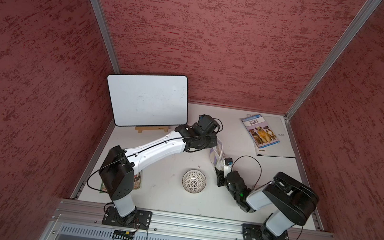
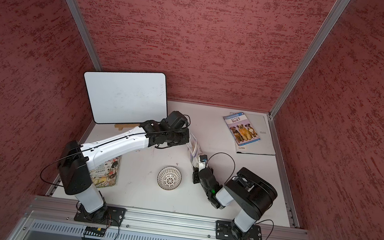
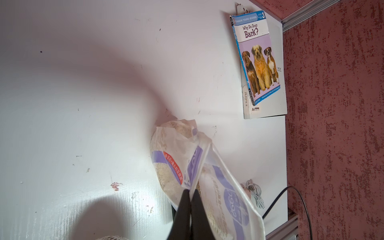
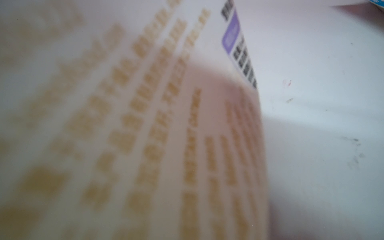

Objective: Pour the oats into the breakfast bowl
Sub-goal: Pick up the oats bag from the center of the board.

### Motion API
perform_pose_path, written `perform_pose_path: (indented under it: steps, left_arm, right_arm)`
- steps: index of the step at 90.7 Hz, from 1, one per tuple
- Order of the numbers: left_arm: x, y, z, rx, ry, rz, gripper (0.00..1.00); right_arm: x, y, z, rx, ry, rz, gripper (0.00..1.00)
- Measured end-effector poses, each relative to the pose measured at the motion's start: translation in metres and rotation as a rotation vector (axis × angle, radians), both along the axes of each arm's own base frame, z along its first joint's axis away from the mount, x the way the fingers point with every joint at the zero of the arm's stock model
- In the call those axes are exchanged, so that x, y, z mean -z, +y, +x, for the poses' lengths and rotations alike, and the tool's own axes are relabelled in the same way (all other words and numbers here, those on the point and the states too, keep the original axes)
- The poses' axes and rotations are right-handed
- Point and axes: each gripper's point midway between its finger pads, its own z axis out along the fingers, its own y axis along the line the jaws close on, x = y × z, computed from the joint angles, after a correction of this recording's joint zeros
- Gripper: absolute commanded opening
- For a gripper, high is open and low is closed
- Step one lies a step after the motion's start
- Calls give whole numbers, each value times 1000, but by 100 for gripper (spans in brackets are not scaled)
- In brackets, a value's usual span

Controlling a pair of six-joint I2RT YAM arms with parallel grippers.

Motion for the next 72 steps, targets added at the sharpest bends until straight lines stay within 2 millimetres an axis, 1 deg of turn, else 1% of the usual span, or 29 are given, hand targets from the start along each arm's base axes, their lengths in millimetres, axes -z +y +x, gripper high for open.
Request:
perform_pose_path:
  steps: [18,32,39,53,67,72]
  left_arm:
    - [0,1,-1,4,5,1,1]
    - [0,1,0,8,2,6,14]
    - [0,2,1,6,0,6,23]
    - [-1,4,3,8,-6,11,28]
    - [-2,5,3,7,-11,9,37]
    - [-5,5,3,8,-17,7,42]
  right_arm:
    - [0,0,0,0,2,-2,0]
    - [-2,-2,-2,-1,9,-9,0]
    - [-3,-3,-4,-3,17,-18,0]
    - [-5,-6,-8,-4,34,-34,0]
    - [-5,-8,-10,-3,45,-45,0]
    - [-5,-9,-10,-2,47,-45,0]
